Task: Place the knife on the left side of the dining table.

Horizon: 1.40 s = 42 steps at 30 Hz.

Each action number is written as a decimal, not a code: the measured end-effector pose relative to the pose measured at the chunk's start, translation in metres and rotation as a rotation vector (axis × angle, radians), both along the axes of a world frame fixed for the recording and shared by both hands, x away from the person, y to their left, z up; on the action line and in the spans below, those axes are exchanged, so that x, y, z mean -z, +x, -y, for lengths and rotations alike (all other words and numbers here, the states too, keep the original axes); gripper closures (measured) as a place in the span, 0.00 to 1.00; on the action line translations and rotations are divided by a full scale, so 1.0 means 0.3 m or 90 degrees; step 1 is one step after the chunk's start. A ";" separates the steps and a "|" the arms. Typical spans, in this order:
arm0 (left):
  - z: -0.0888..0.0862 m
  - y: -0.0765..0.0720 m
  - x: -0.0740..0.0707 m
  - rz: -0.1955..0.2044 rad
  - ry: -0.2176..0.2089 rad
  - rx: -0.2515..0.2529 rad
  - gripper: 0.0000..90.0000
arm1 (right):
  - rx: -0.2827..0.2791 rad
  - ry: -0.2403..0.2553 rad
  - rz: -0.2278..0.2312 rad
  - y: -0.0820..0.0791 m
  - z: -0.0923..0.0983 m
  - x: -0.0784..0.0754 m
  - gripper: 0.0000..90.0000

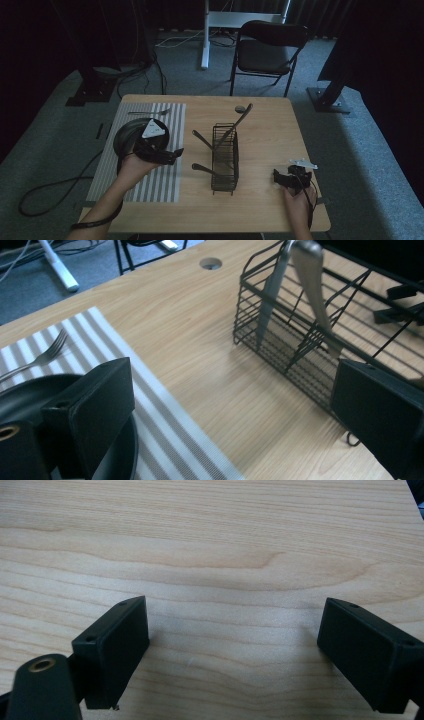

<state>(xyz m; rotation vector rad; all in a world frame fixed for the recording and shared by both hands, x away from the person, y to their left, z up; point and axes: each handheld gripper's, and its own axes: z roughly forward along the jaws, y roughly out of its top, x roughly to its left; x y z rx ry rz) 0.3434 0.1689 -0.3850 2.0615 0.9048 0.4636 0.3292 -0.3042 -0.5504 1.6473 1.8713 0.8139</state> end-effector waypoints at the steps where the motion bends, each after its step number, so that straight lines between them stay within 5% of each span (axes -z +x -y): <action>1: 0.006 0.002 -0.005 0.001 -0.002 0.002 0.05 | 0.000 0.000 0.000 0.000 0.000 0.000 0.14; 16: 0.095 0.053 -0.036 -0.017 -0.036 0.029 0.05 | -0.001 0.000 0.000 0.000 0.000 0.000 0.14; 38: 0.177 0.131 -0.036 -0.063 -0.032 0.042 0.07 | 0.000 0.000 0.000 0.000 0.000 0.000 0.14; 42: 0.180 0.140 -0.028 -0.075 -0.046 0.048 0.17 | 0.000 0.000 0.000 0.000 0.000 0.000 0.14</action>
